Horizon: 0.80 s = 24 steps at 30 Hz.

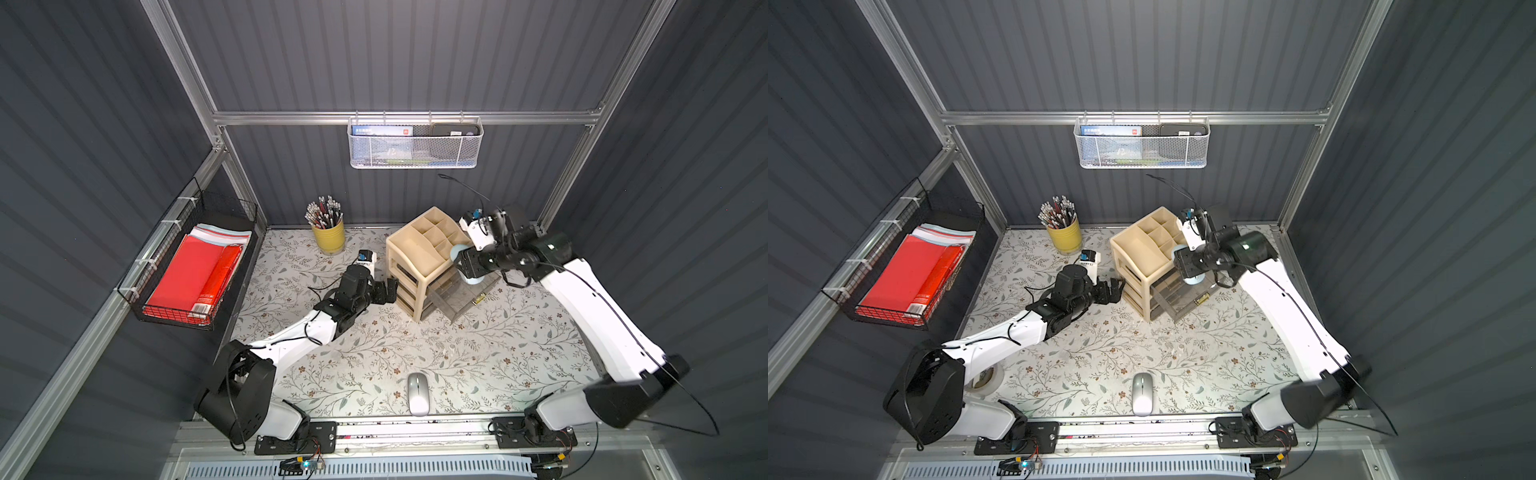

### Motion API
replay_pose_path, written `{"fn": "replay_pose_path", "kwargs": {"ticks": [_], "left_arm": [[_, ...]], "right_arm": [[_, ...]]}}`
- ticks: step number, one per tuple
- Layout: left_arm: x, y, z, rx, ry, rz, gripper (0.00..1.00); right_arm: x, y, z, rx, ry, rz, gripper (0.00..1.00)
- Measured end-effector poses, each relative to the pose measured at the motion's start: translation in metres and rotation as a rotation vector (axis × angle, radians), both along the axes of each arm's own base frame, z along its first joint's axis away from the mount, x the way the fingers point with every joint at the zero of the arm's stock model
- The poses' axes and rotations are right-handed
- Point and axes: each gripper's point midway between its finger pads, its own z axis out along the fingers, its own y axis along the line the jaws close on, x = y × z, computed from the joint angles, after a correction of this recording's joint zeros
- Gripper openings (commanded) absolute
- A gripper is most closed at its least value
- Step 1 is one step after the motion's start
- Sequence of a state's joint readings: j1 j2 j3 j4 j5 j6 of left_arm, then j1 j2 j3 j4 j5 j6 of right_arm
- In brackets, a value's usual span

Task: Take the mice out of the drawer
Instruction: Pick up the mouse from the drawer, then place the mouse at the center of the board.

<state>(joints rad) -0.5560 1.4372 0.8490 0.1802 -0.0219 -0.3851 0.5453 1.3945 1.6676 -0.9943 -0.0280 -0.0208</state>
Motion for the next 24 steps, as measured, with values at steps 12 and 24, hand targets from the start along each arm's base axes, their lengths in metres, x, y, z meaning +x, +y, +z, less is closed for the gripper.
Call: {"fn": "replay_pose_path", "kwargs": {"ticks": [12, 24], "left_arm": [[0.003, -0.002, 0.008, 0.004, -0.019, -0.005, 0.99], [0.005, 0.001, 0.011, 0.007, -0.027, 0.009, 0.99]], "right_arm": [[-0.147, 0.042, -0.069, 0.133, 0.171, 0.166, 0.51], [-0.253, 0.091, -0.23, 0.014, 0.493, 0.119, 0.5]]}}
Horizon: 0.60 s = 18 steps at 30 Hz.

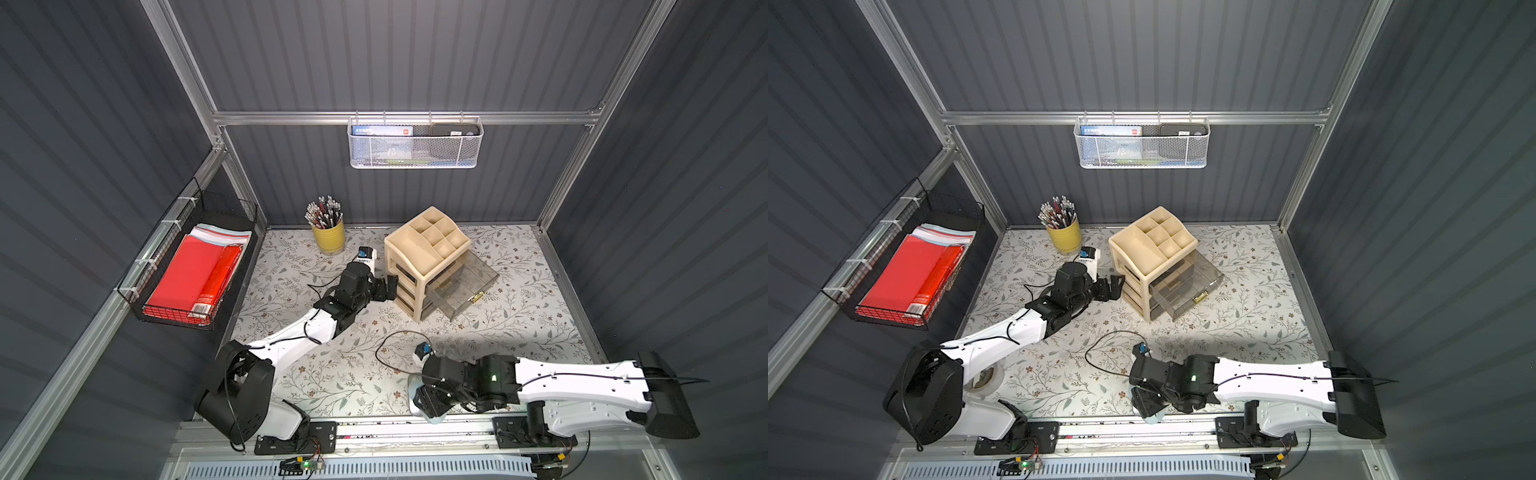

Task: Take the mice out of the drawer
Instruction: Place the mouse at the center of the board.

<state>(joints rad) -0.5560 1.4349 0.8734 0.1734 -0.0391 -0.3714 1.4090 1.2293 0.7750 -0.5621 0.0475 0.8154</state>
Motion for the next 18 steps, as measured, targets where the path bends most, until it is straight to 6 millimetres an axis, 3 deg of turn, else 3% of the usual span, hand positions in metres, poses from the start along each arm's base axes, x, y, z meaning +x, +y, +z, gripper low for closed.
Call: {"fn": "replay_pose_path", "kwargs": {"ticks": [4, 11, 15, 18], "left_arm": [[-0.001, 0.0, 0.005, -0.006, -0.01, 0.0, 0.99], [0.0, 0.0, 0.012, -0.018, -0.029, 0.0, 0.99], [0.0, 0.0, 0.012, -0.018, -0.029, 0.0, 0.99], [0.0, 0.0, 0.012, -0.018, -0.029, 0.0, 0.99]], "right_arm": [[0.01, -0.024, -0.031, -0.04, 0.006, -0.198, 0.51], [0.026, -0.048, -0.036, 0.052, -0.01, -0.433, 0.55], [0.034, -0.051, -0.034, 0.071, -0.033, -0.505, 0.71], [0.038, -0.053, -0.034, 0.073, -0.049, -0.536, 0.91]]}}
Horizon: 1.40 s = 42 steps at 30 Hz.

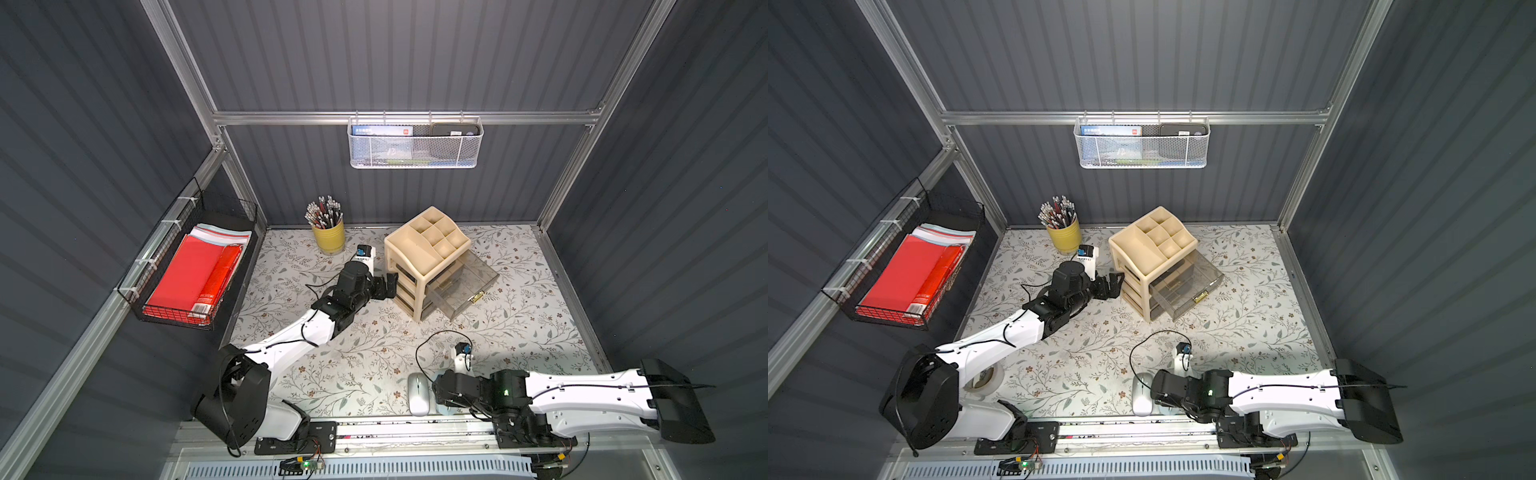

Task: Take the mice out of the drawer
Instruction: Place the mouse at the center of the board, then close the drawer in the storage box.

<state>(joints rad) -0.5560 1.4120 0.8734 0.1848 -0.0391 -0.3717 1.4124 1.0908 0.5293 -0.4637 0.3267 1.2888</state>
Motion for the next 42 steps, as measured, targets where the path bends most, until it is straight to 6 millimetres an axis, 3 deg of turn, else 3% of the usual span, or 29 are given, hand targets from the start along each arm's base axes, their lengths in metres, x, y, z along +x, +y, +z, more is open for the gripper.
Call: {"fn": "replay_pose_path", "kwargs": {"ticks": [1, 6, 9, 12, 16, 20, 23, 29, 33, 39, 42], "left_arm": [[0.0, 0.0, 0.0, 0.0, 0.0, 0.0, 0.99], [0.0, 0.0, 0.0, 0.0, 0.0, 0.0, 0.99], [0.0, 0.0, 0.0, 0.0, 0.0, 0.0, 0.99], [0.0, 0.0, 0.0, 0.0, 0.0, 0.0, 0.99], [0.0, 0.0, 0.0, -0.001, -0.001, 0.0, 0.99], [0.001, -0.001, 0.002, -0.005, -0.008, 0.0, 0.99], [0.001, -0.001, 0.003, -0.008, -0.012, 0.0, 0.99], [-0.002, 0.001, 0.02, -0.029, -0.046, 0.0, 0.99], [-0.004, 0.002, 0.028, -0.039, -0.063, 0.0, 0.99], [-0.004, 0.002, 0.028, -0.039, -0.063, 0.0, 0.99], [-0.004, 0.002, 0.028, -0.039, -0.063, 0.0, 0.99]], "right_arm": [[0.001, 0.0, 0.0, -0.003, -0.007, -0.004, 0.98], [0.007, 0.004, 0.01, -0.014, -0.04, -0.004, 0.99], [0.007, 0.018, 0.033, 0.017, -0.081, 0.027, 0.99], [-0.005, 0.035, 0.061, 0.061, -0.101, 0.085, 0.99], [-0.02, 0.031, 0.089, 0.048, -0.106, 0.06, 0.99], [-0.007, -0.003, 0.102, -0.024, -0.15, -0.151, 0.99], [0.016, -0.039, 0.101, -0.091, -0.239, -0.339, 0.99], [0.062, -0.12, 0.106, -0.061, -0.383, -0.706, 0.99], [0.096, -0.16, 0.134, 0.017, -0.465, -0.899, 0.99], [0.141, -0.2, 0.169, 0.045, -0.541, -1.008, 0.99], [0.163, -0.2, 0.168, -0.009, -0.523, -0.958, 0.99]]}}
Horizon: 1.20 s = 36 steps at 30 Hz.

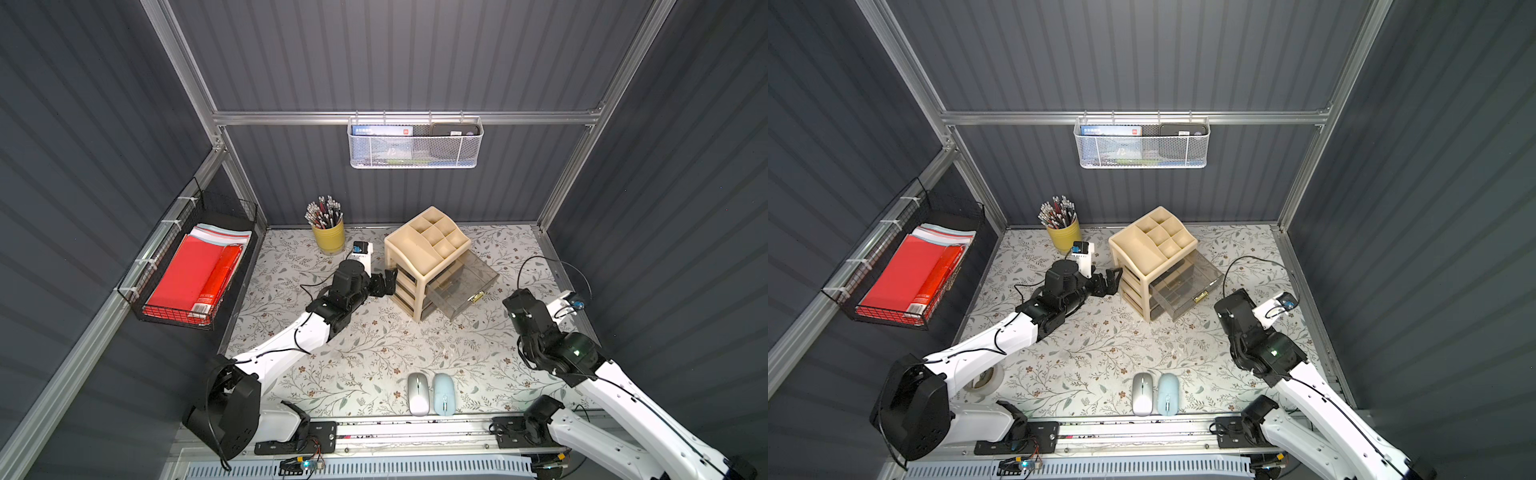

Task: Take the mice out of the drawer
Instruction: Close the drawer in the storage box, then adjust the storage box at the center of the board.

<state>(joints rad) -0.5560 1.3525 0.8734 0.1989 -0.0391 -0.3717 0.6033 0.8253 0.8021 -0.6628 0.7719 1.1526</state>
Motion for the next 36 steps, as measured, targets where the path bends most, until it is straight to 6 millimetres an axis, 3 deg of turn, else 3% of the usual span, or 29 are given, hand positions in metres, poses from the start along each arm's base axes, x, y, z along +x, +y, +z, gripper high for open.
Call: {"fn": "replay_pose_path", "kwargs": {"ticks": [6, 14, 17, 22, 27, 31, 36], "left_arm": [[0.0, 0.0, 0.0, 0.0, 0.0, 0.002, 0.99], [0.002, 0.0, -0.007, 0.01, 0.014, 0.004, 0.99], [0.003, -0.001, -0.011, 0.015, 0.022, 0.004, 0.99], [0.003, -0.001, -0.012, 0.016, 0.023, 0.005, 0.99], [0.004, 0.001, -0.013, 0.021, 0.025, 0.014, 0.99], [0.004, 0.002, -0.016, 0.031, 0.033, 0.022, 0.99], [0.005, 0.004, -0.028, 0.052, 0.059, 0.031, 0.99]], "right_arm": [[0.027, 0.041, -0.027, -0.036, 0.12, 0.186, 0.99], [0.035, 0.054, -0.03, 0.003, 0.05, 0.267, 0.99], [0.047, 0.065, -0.029, 0.027, 0.007, 0.312, 0.99], [0.075, 0.104, -0.024, 0.072, -0.048, 0.441, 0.99], [0.093, 0.132, -0.002, 0.098, -0.094, 0.53, 0.99], [0.094, 0.127, 0.028, 0.102, -0.208, 0.543, 0.99], [0.115, 0.094, 0.041, 0.053, -0.234, 0.456, 0.98]]}}
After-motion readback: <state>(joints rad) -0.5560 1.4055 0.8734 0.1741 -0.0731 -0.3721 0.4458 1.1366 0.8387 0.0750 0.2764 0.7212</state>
